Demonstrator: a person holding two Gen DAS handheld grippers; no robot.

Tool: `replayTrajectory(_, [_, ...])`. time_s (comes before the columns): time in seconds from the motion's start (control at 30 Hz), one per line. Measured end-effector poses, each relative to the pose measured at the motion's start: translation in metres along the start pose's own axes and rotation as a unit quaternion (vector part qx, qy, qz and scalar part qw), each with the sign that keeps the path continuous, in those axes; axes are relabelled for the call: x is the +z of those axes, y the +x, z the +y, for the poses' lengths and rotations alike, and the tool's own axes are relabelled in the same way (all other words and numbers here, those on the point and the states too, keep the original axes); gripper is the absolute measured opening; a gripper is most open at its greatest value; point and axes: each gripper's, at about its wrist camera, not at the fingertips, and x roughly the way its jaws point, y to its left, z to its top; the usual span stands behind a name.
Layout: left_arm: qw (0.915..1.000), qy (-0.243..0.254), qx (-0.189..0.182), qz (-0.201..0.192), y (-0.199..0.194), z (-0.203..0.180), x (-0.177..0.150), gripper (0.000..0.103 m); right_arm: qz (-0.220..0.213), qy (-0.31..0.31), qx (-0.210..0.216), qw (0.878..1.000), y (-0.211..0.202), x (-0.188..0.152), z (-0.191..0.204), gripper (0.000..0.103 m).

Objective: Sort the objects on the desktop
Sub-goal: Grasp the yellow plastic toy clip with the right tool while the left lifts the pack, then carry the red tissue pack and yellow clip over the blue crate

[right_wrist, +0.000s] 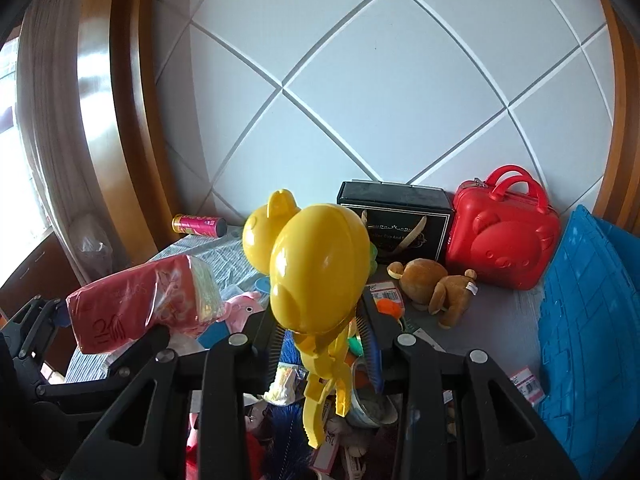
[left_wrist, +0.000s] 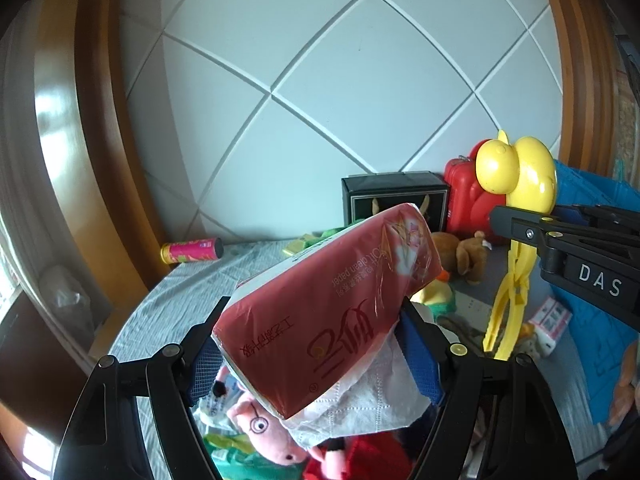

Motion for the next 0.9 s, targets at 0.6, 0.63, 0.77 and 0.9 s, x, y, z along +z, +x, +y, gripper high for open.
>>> replayTrajectory(0.6, [0.9973, 0.026, -0.067, -0.014, -0.063, -0.078, -0.007, 0.078, -0.008, 0.027, -0.054, 0.998, -0.110, -0.025, -0.059, 0.034])
replayTrajectory(0.63, [0.9969, 0.026, -0.073, -0.016, -0.067, -0.085, -0.004, 0.078, -0.007, 0.032, -0.056, 0.998, -0.115, -0.025, -0.065, 0.034])
replayTrajectory(0.77, [0.9955, 0.030, -0.085, -0.030, -0.079, -0.121, 0.013, 0.078, -0.022, 0.039, -0.070, 0.997, -0.143, -0.017, -0.094, 0.034])
replayTrajectory(0.9, [0.9944, 0.029, -0.085, -0.056, -0.094, -0.170, 0.043, 0.078, -0.059, 0.034, -0.077, 0.995, -0.179, 0.000, -0.136, 0.034])
